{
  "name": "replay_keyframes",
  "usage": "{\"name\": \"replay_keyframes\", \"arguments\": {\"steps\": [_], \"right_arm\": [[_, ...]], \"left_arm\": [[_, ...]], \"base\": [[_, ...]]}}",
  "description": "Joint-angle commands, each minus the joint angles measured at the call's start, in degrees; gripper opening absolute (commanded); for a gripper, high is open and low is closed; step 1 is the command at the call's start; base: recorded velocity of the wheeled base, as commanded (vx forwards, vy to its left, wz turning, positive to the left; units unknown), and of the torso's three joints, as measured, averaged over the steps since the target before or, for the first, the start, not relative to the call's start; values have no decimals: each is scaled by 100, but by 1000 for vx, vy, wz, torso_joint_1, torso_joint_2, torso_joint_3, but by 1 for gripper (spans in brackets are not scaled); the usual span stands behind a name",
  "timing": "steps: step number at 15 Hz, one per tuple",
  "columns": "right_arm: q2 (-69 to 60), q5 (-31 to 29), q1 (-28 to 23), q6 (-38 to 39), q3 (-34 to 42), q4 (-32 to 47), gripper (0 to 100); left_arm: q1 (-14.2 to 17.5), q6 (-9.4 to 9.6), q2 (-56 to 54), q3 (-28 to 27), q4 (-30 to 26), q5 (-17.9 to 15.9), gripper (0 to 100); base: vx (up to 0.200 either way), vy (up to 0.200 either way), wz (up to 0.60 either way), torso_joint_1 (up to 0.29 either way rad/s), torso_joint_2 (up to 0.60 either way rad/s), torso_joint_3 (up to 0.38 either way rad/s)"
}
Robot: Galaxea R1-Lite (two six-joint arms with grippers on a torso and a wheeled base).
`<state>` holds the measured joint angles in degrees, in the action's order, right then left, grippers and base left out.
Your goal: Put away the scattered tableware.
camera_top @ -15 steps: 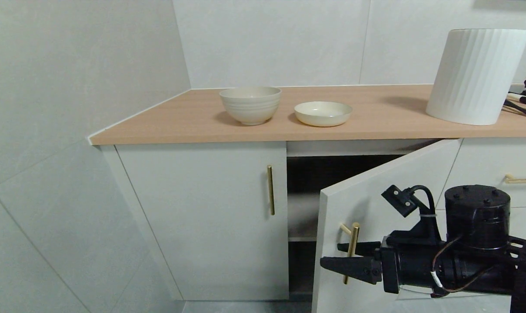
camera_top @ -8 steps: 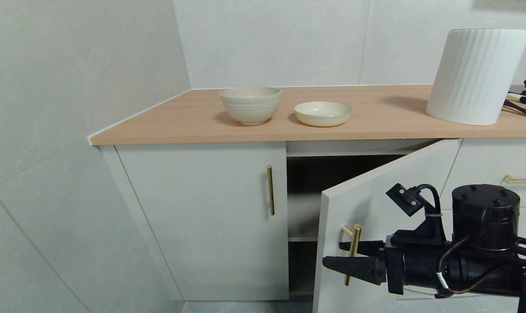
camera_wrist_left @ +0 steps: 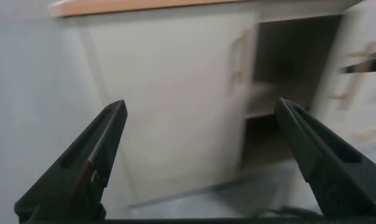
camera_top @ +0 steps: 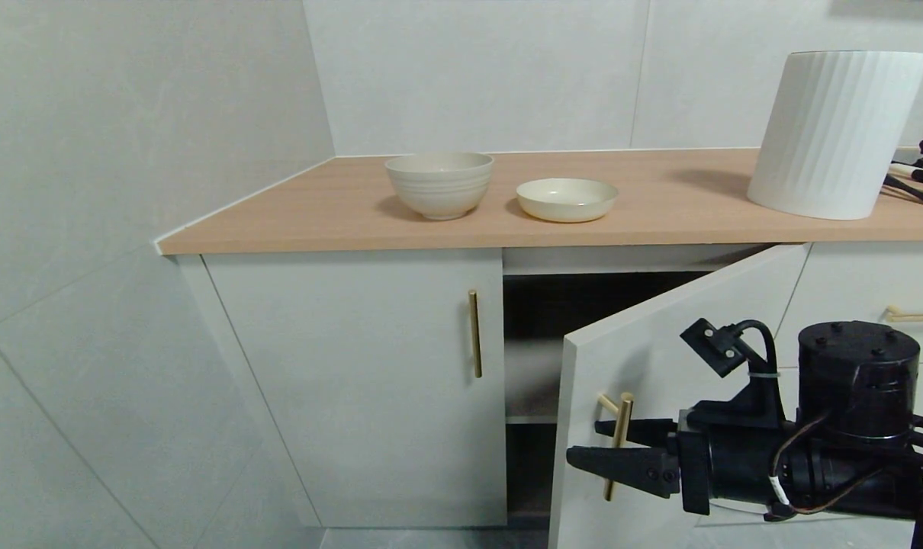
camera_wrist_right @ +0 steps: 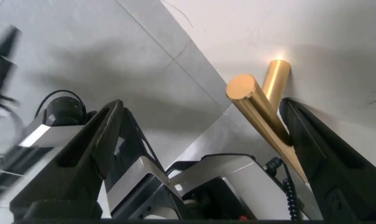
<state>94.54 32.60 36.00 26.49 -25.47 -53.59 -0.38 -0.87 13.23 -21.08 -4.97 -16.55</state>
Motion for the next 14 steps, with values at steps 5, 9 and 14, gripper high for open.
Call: {"name": "replay_keyframes", "arguments": {"steps": [5,9,14], "right_arm": [[-155,-8,4,-4,42,-29,100],[-260,-8,12,-4,86,-29,100],[-260,-8,12,-4,112,-29,100]], "left_arm": [[-1228,-792,5260,-1865,1025,-1095,100],[-2344,-1847,6869,-1048,3108,-1078,100],[-3126,-1882,8635,-169,5516,-463,100]], "base": [[0,0,0,0,0,0],[0,0,0,0,0,0],[0,0,0,0,0,0]]}}
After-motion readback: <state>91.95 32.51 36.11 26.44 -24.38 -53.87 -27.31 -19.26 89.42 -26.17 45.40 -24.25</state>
